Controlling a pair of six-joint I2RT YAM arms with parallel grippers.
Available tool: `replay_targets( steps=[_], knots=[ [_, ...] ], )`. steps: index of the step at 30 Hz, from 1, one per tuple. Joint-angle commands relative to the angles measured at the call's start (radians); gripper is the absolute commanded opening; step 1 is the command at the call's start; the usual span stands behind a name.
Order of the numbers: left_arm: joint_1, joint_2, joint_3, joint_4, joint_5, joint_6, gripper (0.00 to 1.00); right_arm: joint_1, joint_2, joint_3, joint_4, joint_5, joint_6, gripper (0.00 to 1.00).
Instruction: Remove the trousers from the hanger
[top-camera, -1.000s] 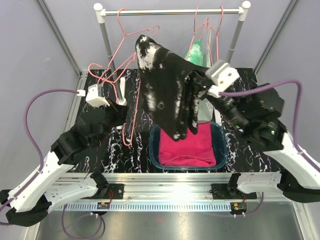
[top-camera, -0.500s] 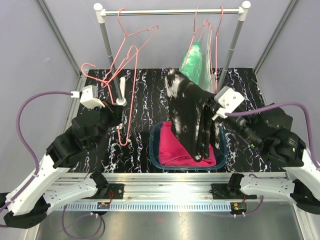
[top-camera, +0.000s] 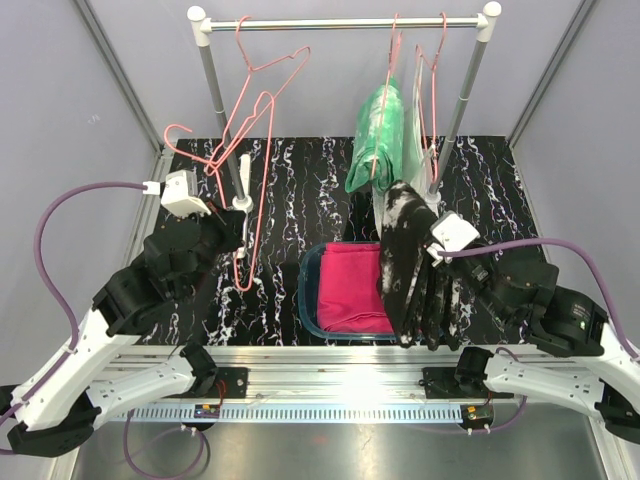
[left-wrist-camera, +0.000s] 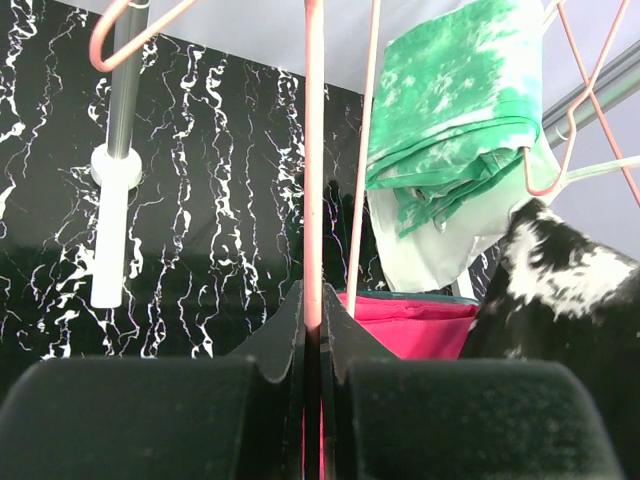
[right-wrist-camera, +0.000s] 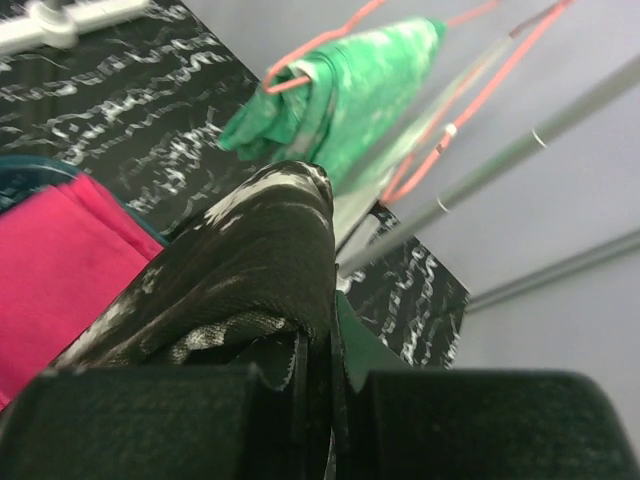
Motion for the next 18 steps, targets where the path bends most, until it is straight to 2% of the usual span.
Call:
replay_targets(
  steps=[1, 8, 14, 18],
  knots=[
    [-0.002, 0.006, 0.026, 0.052, -0.024, 0.021, 0.0, -0.002, -0.065, -0.01, 0.153, 0.162, -0.065, 0.0],
    [-0.002, 0.014, 0.015, 0.064, -0.022, 0.026, 0.0, -0.001, -0.17, -0.036, 0.214, 0.269, -0.207, 0.0],
    [-0.002, 0.026, 0.009, 0.084, -0.013, 0.026, 0.0, -0.001, -0.217, -0.062, 0.219, 0.249, -0.343, 0.0],
    [-0.003, 0.025, -0.009, 0.102, -0.004, 0.02, 0.0, -0.001, -0.187, -0.16, 0.24, 0.261, -0.366, 0.0]
  ],
)
